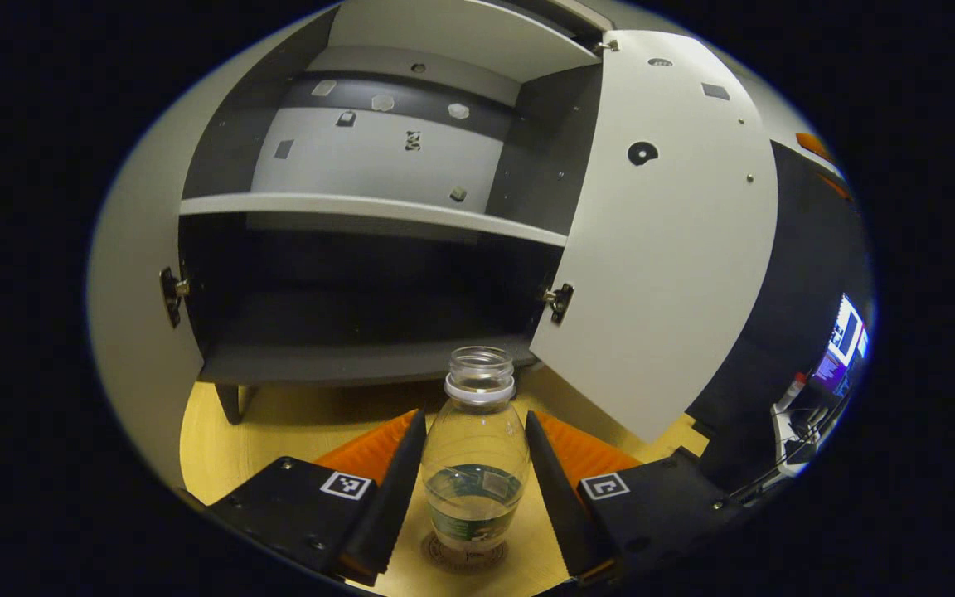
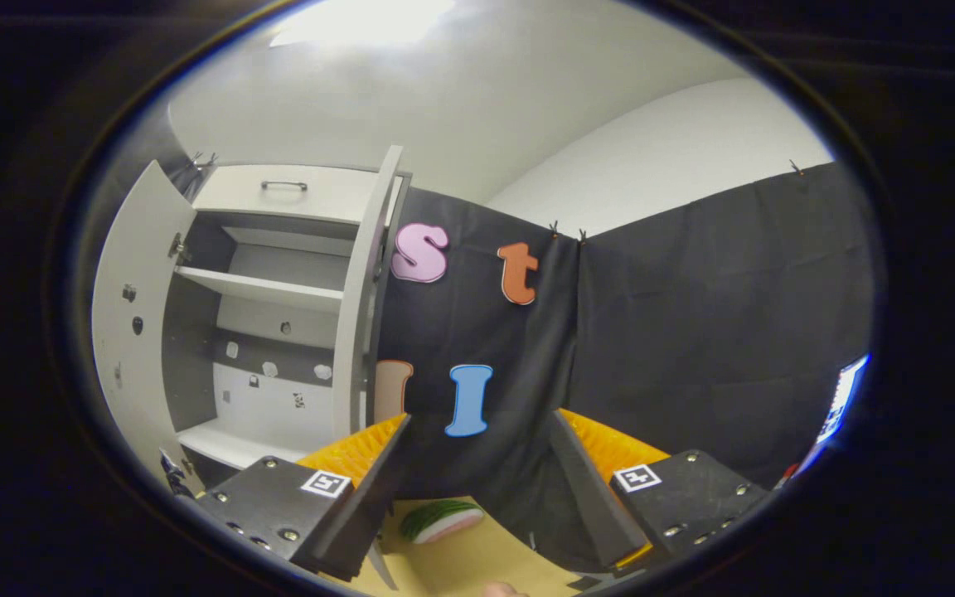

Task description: Grasp the bottle in the cabinet with the left hand and place it on the coaster, then close the right door with the right hand and the left door with the left hand.

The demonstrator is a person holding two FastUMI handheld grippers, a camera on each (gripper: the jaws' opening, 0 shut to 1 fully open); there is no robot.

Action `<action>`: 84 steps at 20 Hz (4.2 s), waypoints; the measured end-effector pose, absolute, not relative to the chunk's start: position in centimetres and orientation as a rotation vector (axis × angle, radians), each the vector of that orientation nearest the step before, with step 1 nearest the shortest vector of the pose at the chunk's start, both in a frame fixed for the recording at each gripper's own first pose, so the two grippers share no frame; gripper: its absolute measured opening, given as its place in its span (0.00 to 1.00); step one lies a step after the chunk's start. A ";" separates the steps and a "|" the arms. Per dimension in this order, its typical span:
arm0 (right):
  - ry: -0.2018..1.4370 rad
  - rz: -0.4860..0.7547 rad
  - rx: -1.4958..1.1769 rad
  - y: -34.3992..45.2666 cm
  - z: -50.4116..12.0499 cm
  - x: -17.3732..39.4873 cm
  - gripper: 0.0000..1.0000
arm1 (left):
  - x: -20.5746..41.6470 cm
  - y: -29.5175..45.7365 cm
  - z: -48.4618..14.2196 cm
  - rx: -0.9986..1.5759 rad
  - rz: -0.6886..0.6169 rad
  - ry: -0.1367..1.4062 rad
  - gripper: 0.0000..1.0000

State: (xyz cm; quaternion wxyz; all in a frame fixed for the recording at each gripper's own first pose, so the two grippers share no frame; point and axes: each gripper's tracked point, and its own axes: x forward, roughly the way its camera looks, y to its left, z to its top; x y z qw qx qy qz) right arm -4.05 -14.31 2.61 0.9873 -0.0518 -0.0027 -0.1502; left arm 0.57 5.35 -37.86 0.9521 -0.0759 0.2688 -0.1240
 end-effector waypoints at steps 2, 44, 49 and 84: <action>-0.005 -0.311 -0.112 -14.6 2.7 -4.1 0.99 | 0.2 5.4 -39.0 -0.155 -0.248 0.564 0.80; 0.031 -0.218 -0.113 -13.4 0.0 0.2 1.00 | -0.7 2.7 -23.2 -0.081 -0.233 0.363 0.89; 0.047 -0.132 -0.085 -11.8 -1.6 2.9 1.00 | 0.0 5.2 -12.1 -0.043 -0.114 0.246 0.89; 0.154 0.337 0.121 10.0 -7.2 11.9 0.98 | -11.5 21.5 -0.6 0.018 0.406 0.075 0.88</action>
